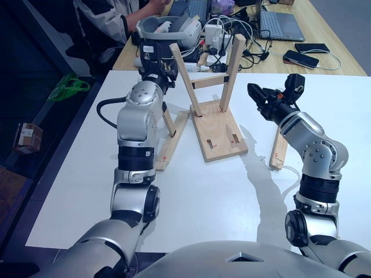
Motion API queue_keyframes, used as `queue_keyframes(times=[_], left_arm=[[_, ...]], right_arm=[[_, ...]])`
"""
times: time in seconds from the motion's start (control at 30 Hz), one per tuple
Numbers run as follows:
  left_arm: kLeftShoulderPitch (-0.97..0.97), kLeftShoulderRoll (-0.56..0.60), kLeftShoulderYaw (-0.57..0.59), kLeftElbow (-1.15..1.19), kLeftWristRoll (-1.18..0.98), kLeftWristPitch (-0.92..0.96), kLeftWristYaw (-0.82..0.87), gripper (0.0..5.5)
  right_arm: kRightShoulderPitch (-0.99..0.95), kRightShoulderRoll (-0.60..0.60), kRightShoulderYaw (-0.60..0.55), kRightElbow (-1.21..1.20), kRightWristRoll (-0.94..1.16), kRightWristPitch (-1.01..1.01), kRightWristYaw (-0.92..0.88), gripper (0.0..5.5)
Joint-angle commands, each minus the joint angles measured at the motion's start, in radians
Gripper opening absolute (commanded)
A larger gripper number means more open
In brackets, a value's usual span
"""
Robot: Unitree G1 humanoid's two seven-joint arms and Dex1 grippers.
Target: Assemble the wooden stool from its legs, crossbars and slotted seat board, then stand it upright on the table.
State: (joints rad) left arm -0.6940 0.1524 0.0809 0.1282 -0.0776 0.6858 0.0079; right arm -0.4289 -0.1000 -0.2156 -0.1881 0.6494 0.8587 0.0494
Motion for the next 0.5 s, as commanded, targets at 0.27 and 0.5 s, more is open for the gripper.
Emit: queue_keyframes(times=[0.27,0.5], left_arm=[[-0.049,-0.020,-0.017,0.069,0.002,-0.041,-0.018,3.02],[0.049,0.011,0.047,-0.073,-0.035,-0.027,-0.039,3.02]], right_arm=[[-0.010,-0.007,0.004,0.008,-0.016,0.010,0.003,3.38],[-0.002,0.001,0.004,0.001,-0.015,0.009,-0.001,3.38]])
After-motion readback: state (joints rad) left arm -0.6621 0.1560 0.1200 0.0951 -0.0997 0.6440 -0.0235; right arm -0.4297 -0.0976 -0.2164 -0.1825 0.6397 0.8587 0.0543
